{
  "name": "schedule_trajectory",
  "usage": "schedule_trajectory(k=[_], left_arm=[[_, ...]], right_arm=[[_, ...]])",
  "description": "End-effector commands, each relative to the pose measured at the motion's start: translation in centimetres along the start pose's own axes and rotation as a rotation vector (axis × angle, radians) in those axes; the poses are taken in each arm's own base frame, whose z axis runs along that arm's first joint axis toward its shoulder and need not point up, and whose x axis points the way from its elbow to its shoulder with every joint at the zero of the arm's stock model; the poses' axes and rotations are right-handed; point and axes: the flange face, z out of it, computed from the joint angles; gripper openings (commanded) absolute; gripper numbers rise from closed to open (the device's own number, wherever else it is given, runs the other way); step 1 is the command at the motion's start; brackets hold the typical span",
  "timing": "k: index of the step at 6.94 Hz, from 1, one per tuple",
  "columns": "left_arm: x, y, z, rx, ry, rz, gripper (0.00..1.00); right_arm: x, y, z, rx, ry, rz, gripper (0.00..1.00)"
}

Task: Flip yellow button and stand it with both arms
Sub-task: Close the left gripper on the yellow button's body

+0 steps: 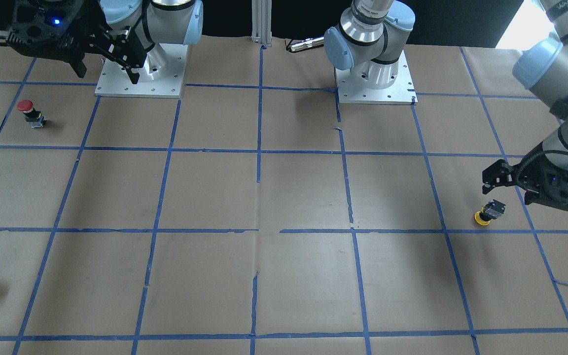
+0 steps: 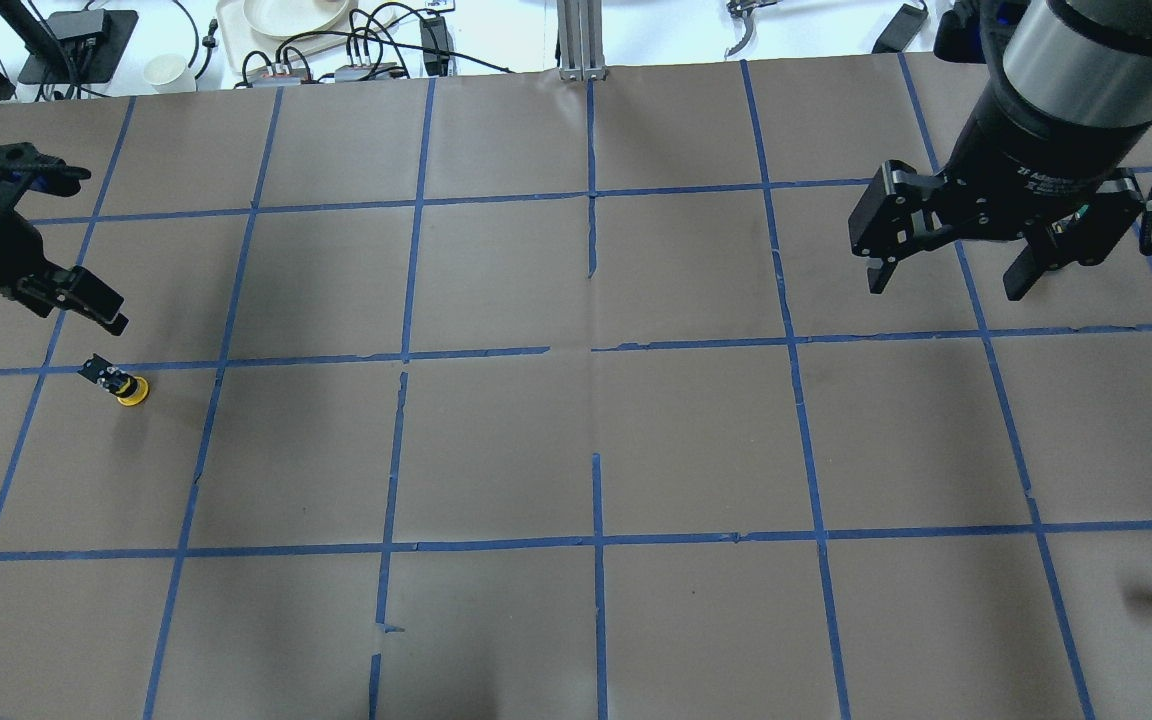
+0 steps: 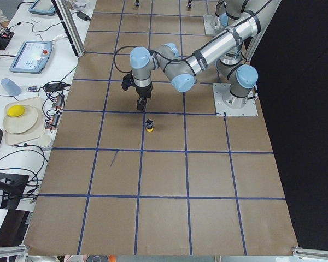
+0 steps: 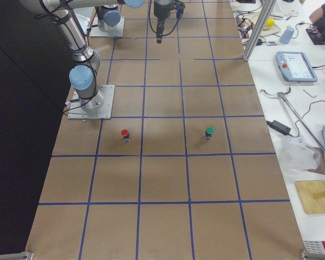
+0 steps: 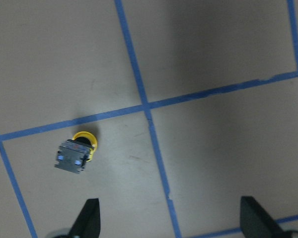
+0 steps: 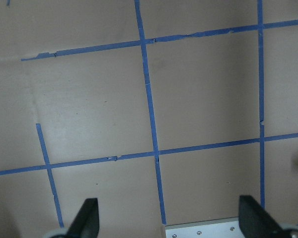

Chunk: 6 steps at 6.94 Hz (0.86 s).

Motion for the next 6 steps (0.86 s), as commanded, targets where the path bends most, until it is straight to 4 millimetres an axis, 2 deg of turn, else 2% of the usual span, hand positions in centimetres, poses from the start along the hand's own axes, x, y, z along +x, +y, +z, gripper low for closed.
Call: schedule_trajectory(k=[1, 3, 4, 5, 6], left_arm=[[-3.8, 1.5, 5.3, -0.003, 0.009, 0.152, 1.00], [-2.0, 3.1, 8.2, -0.027, 0.058, 0.156, 0.98], [-2.5, 2.8, 8.4, -0.001, 0.006, 0.156, 0.92], [-2.6, 2.6, 8.8, 0.008, -0.012, 0.154, 0.75], [-2.4, 2.6, 8.2, 0.013, -0.020, 0.156, 0.43]], right_arm=[[0.0, 0.0, 0.0, 0.001, -0.001, -0.001, 1.00], [0.0, 0.0, 0.1, -0.001, 0.001, -0.001, 1.00], [0.0, 0.0, 0.1, -0.001, 0.001, -0.001, 1.00], [0.0, 0.0, 0.0, 0.002, 0.002, -0.001, 1.00], [0.1, 0.0, 0.1, -0.002, 0.009, -0.001, 1.00]])
